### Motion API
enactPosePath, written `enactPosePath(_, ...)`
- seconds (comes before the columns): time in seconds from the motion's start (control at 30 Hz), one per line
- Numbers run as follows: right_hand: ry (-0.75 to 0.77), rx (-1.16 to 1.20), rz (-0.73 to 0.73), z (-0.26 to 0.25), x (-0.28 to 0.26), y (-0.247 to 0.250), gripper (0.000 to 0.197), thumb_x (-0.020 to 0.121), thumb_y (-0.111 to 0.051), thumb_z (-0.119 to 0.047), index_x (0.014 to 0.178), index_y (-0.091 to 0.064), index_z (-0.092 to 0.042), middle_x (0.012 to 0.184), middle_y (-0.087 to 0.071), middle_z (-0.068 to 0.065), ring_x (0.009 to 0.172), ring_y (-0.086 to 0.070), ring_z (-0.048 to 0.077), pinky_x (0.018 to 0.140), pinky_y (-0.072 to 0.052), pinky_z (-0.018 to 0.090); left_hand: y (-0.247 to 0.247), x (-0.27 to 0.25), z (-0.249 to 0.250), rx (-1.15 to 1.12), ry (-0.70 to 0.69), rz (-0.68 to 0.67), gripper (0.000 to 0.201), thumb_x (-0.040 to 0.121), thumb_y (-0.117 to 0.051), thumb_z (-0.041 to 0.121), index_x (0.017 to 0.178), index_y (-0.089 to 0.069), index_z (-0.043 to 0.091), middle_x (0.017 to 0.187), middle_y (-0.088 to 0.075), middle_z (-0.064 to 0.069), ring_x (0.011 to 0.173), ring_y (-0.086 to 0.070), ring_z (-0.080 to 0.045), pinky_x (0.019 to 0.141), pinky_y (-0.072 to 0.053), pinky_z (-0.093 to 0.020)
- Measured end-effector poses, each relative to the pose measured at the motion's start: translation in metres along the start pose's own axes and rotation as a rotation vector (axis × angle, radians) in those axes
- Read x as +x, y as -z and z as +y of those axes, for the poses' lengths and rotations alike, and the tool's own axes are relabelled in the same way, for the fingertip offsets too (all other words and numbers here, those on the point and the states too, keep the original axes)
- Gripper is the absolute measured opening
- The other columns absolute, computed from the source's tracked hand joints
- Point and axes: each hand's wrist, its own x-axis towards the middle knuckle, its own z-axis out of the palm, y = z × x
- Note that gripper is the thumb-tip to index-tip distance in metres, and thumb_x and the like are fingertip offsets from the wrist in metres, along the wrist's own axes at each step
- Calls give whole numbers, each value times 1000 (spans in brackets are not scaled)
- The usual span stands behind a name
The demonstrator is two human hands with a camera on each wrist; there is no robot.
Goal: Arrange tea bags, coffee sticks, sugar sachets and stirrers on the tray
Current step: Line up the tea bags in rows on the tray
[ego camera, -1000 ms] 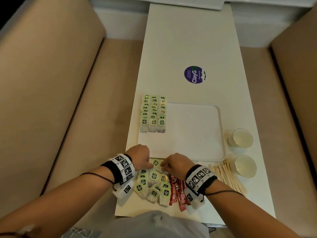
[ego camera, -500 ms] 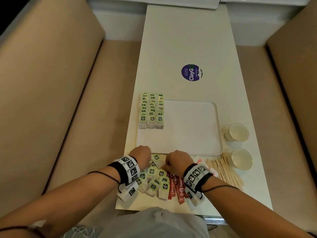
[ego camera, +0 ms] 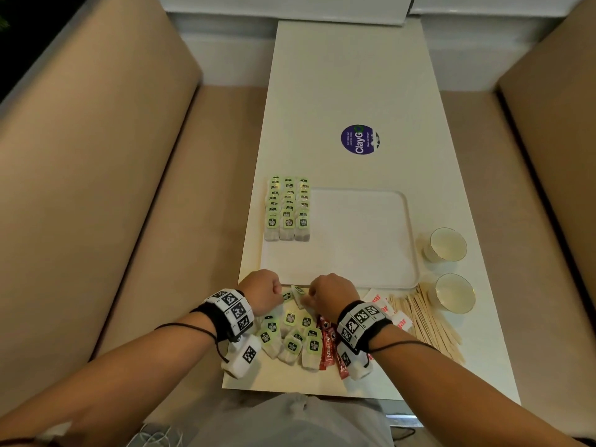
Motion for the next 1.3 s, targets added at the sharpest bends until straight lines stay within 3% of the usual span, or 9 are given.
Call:
enactPosePath(0.27, 4, 76, 20, -2, -3, -6, 33, 98, -56, -47, 94, -74, -19, 86, -72, -1, 79, -66, 20, 67, -51, 28, 7, -7, -8, -119, -85, 14, 12, 89, -67, 27, 81, -60, 22, 80, -63, 6, 75, -61, -16, 71, -52, -33)
enactPosePath(0.33, -6, 128, 16, 0, -5, -7, 32, 97, -58, -47, 89, -72, -20, 82, -71, -2, 76, -66, 18, 65, -51, 28, 8, -9, -9, -199, -106, -6, 12, 91, -65, 27, 84, -58, 20, 81, -64, 2, 76, -64, -21, 73, -56, -37)
enactPosePath(0.43, -27, 187, 26, 2, -9, -6, 28, 96, -61, -43, 86, -73, -19, 80, -72, -2, 77, -67, 18, 69, -56, 31, 8, -14, -10, -362, -91, -39, 9, 98, -56, 26, 93, -54, 18, 85, -67, -6, 72, -71, -20, 62, -52, -36)
enactPosePath(0.53, -43, 256, 76, 7, -14, -3, 28, 95, -62, -45, 92, -74, -20, 86, -70, -4, 80, -64, 16, 71, -53, 31, 6, -19, -11, -512, -100, -26, 2, 103, -52, 23, 103, -51, 22, 86, -66, -12, 67, -69, -19, 60, -49, -38)
enactPosePath(0.7, -42, 446, 149, 8, -26, 10, 23, 95, -64, -42, 91, -73, -21, 82, -67, -5, 72, -60, 11, 64, -48, 26, 4, -21, -7, -780, -41, -22, 25, 104, -52, 15, 129, -47, 14, 90, -61, -12, 67, -66, -21, 51, -49, -29)
enactPosePath(0.83, -33, 574, 212, -1, -33, 22, 22, 94, -66, -38, 84, -71, -19, 69, -63, -7, 61, -54, 6, 59, -41, 22, 3, -20, -2, -827, -98, -9, 22, 101, -59, 20, 121, -54, 14, 98, -70, -8, 77, -68, -19, 63, -53, -31)
enactPosePath(1.0, 6, 640, 215, -16, -36, 29, 25, 93, -67, -41, 81, -69, -19, 64, -62, -3, 57, -54, 9, 58, -45, 26, 7, -25, 7, -776, -210, 2, 21, 92, -73, 26, 111, -63, 24, 99, -73, -5, 80, -70, -15, 66, -53, -28)
enactPosePath(1.17, 28, 678, 210, -25, -41, 34, 20, 93, -65, -38, 86, -73, -22, 75, -71, 5, 71, -67, 22, 69, -55, 37, 10, -27, 6, -748, -250, 27, 16, 93, -72, 23, 107, -64, 24, 98, -75, -11, 79, -69, -16, 67, -55, -31)
enactPosePath(1.3, 3, 801, 224, -26, -41, 35, 30, 97, -61, -48, 94, -74, -21, 82, -74, 4, 65, -67, 16, 66, -55, 32, 14, -30, 1, -754, -262, 41, 16, 94, -69, 14, 105, -65, 25, 98, -75, -9, 76, -68, -15, 63, -52, -32)
